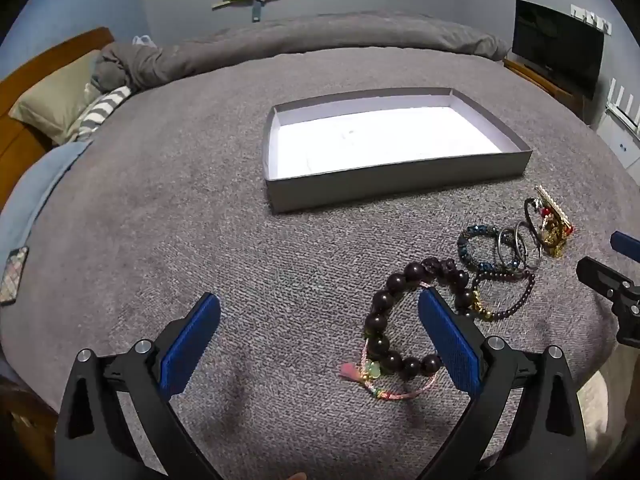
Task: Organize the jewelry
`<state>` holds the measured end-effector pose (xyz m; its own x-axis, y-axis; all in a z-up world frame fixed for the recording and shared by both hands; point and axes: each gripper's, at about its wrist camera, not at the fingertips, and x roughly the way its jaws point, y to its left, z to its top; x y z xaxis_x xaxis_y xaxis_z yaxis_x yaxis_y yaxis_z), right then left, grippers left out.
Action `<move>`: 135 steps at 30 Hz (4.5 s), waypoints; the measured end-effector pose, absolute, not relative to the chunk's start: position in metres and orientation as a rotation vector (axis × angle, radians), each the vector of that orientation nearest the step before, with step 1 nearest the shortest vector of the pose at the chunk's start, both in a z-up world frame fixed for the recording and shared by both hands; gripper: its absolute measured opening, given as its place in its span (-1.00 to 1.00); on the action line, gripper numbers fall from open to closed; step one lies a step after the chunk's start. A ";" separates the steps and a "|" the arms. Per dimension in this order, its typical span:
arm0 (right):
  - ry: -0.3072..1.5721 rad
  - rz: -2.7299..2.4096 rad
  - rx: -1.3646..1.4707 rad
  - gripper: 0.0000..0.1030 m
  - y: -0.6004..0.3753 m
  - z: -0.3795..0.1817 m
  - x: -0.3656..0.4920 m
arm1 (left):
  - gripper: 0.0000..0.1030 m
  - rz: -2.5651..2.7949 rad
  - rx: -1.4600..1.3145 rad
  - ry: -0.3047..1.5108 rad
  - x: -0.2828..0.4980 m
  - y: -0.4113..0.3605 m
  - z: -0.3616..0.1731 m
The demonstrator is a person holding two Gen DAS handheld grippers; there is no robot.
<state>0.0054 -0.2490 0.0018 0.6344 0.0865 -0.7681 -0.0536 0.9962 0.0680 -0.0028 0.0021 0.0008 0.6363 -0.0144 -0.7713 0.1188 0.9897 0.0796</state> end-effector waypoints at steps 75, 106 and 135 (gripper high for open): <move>0.838 0.049 0.010 0.90 -0.265 0.006 0.006 | 0.95 -0.188 0.027 0.758 -0.010 0.027 0.011; 0.790 0.089 0.033 -0.22 -0.297 0.007 0.032 | -0.59 -0.422 0.245 0.893 -0.003 -0.012 -0.039; 0.930 0.148 0.152 -0.85 -0.297 -0.008 0.090 | -0.71 -0.494 0.126 0.868 -0.004 0.006 -0.019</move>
